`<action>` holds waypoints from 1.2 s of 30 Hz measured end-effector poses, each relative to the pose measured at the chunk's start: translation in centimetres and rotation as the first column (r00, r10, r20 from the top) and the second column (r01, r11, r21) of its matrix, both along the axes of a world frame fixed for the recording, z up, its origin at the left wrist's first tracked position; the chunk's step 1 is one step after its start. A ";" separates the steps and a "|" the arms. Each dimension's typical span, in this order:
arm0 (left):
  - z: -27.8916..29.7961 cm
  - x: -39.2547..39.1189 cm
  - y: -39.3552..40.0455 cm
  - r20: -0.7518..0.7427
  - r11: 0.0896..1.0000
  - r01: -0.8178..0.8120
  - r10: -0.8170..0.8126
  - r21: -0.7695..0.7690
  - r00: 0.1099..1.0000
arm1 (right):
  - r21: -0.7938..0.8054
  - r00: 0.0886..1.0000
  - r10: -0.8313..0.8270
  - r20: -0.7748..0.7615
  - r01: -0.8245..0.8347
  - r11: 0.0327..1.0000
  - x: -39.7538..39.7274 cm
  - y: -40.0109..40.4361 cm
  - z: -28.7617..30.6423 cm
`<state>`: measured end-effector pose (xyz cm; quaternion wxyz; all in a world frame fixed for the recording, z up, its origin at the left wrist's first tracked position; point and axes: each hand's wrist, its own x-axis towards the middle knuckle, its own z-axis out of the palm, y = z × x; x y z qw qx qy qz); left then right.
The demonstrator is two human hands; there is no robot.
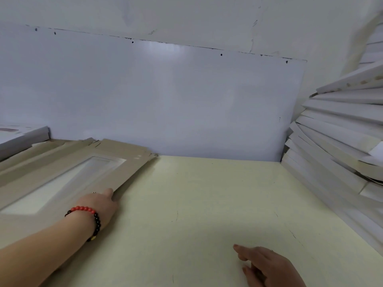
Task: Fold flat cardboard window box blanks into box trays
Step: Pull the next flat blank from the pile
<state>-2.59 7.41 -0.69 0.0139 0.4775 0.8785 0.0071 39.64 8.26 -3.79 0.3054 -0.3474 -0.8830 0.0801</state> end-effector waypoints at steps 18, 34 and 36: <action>-0.1 -0.5 0.7 0.023 0.999 -0.053 0.053 -0.005 0.998 | -0.003 1.000 0.002 0.001 -0.002 1.000 -0.3 0.2 -0.1; -0.2 -2.4 -0.3 -0.077 0.997 0.004 -0.010 -0.077 0.997 | 0.057 1.000 0.012 0.026 -0.013 0.998 -0.2 0.7 0.0; -0.3 -2.3 0.0 -0.082 0.998 -0.017 0.012 -0.053 0.997 | 0.057 1.000 0.009 0.023 -0.010 0.998 -0.2 0.7 -0.1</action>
